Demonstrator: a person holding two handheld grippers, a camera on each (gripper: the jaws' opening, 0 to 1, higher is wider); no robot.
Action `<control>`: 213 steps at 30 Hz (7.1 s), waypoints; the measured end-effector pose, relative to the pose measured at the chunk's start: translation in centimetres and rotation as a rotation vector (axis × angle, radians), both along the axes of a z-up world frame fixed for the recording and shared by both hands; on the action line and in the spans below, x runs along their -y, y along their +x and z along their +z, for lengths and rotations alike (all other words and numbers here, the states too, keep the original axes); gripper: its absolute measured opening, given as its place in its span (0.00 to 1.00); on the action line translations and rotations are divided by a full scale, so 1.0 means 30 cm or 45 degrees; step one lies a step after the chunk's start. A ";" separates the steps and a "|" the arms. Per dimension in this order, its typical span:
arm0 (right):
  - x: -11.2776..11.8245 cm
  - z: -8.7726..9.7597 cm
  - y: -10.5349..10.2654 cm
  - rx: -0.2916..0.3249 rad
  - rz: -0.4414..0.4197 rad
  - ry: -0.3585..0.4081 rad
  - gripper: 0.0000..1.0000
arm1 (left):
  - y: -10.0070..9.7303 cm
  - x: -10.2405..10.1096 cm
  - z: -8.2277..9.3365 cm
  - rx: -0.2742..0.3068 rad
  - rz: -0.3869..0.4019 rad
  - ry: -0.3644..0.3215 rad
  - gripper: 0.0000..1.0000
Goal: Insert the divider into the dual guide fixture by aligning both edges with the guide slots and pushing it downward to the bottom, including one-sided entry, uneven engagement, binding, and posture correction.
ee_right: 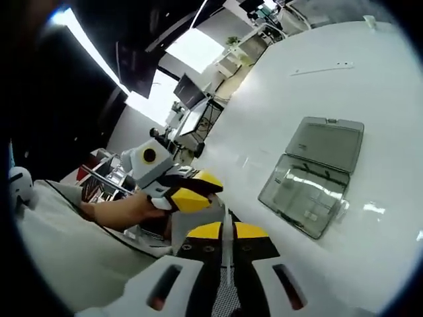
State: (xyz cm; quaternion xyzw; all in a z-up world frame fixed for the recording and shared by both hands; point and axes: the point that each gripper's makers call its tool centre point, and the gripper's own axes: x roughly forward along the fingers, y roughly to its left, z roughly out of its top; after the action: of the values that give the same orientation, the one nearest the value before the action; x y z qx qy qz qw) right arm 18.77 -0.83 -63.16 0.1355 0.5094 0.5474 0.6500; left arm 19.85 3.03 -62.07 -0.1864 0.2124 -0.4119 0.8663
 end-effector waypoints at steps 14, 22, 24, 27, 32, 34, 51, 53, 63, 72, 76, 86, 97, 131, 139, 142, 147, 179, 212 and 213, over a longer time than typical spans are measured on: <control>0.014 -0.058 0.052 -0.016 -0.099 -0.097 0.00 | -0.007 -0.016 -0.034 0.074 0.000 0.176 0.14; 0.023 -0.106 0.075 -0.009 -0.135 -0.212 0.00 | -0.015 -0.020 -0.055 0.092 -0.011 0.248 0.16; 0.024 -0.119 0.088 -0.005 -0.161 -0.238 0.00 | -0.015 -0.021 -0.060 0.093 -0.011 0.254 0.16; 0.024 -0.129 0.102 0.011 -0.178 -0.275 0.00 | -0.015 -0.023 -0.061 0.097 -0.010 0.257 0.16; 0.023 -0.151 0.115 0.025 -0.198 -0.363 0.00 | -0.019 -0.030 -0.070 0.099 -0.007 0.276 0.16; 0.023 -0.158 0.121 0.054 -0.185 -0.395 0.00 | -0.020 -0.033 -0.074 0.098 -0.005 0.279 0.16; 0.014 -0.231 0.160 0.030 -0.270 -0.630 0.00 | -0.024 -0.056 -0.092 0.107 0.005 0.325 0.15; 0.012 -0.234 0.159 0.024 -0.272 -0.652 0.00 | -0.024 -0.059 -0.095 0.108 0.005 0.331 0.15; 0.003 -0.243 0.197 0.089 -0.280 -0.679 0.00 | -0.026 -0.067 -0.105 0.104 -0.002 0.336 0.14; 0.027 -0.265 0.192 0.006 -0.334 -0.763 0.00 | -0.021 -0.069 -0.109 0.104 -0.010 0.332 0.14; 0.027 -0.266 0.196 0.018 -0.349 -0.776 0.00 | -0.019 -0.070 -0.111 0.102 -0.012 0.328 0.14; 0.016 -0.276 0.177 -0.095 -0.376 -0.812 0.00 | -0.012 -0.070 -0.114 0.101 -0.016 0.324 0.13; -0.008 -0.277 0.192 -0.126 -0.396 -0.858 0.00 | -0.010 -0.083 -0.123 0.104 -0.009 0.362 0.12; -0.018 -0.333 0.208 -0.199 -0.405 -0.953 0.00 | -0.029 -0.119 -0.163 0.107 0.024 0.451 0.14; -0.017 -0.351 0.208 -0.220 -0.409 -0.972 0.00 | -0.029 -0.132 -0.179 0.083 0.036 0.482 0.22; -0.014 -0.356 0.205 -0.226 -0.411 -0.978 0.00 | -0.027 -0.137 -0.181 0.084 0.043 0.491 0.24; -0.009 -0.361 0.202 -0.239 -0.419 -0.983 0.00 | -0.025 -0.143 -0.190 0.077 0.051 0.507 0.31; -0.013 -0.405 0.235 -0.273 -0.443 -1.002 0.00 | -0.036 -0.153 -0.226 0.040 0.063 0.531 0.46; -0.009 -0.470 0.246 -0.324 -0.449 -1.031 0.00 | -0.033 -0.180 -0.255 -0.004 0.086 0.523 0.45; -0.009 -0.470 0.245 -0.323 -0.447 -1.033 0.00 | -0.033 -0.181 -0.256 -0.004 0.087 0.523 0.45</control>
State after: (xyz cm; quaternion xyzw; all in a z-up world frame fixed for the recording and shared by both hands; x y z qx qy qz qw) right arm 26.13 -0.56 -77.26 0.0202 0.7274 0.1644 0.6660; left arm 18.86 8.46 -69.74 -0.0135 0.2869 -0.3302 0.8992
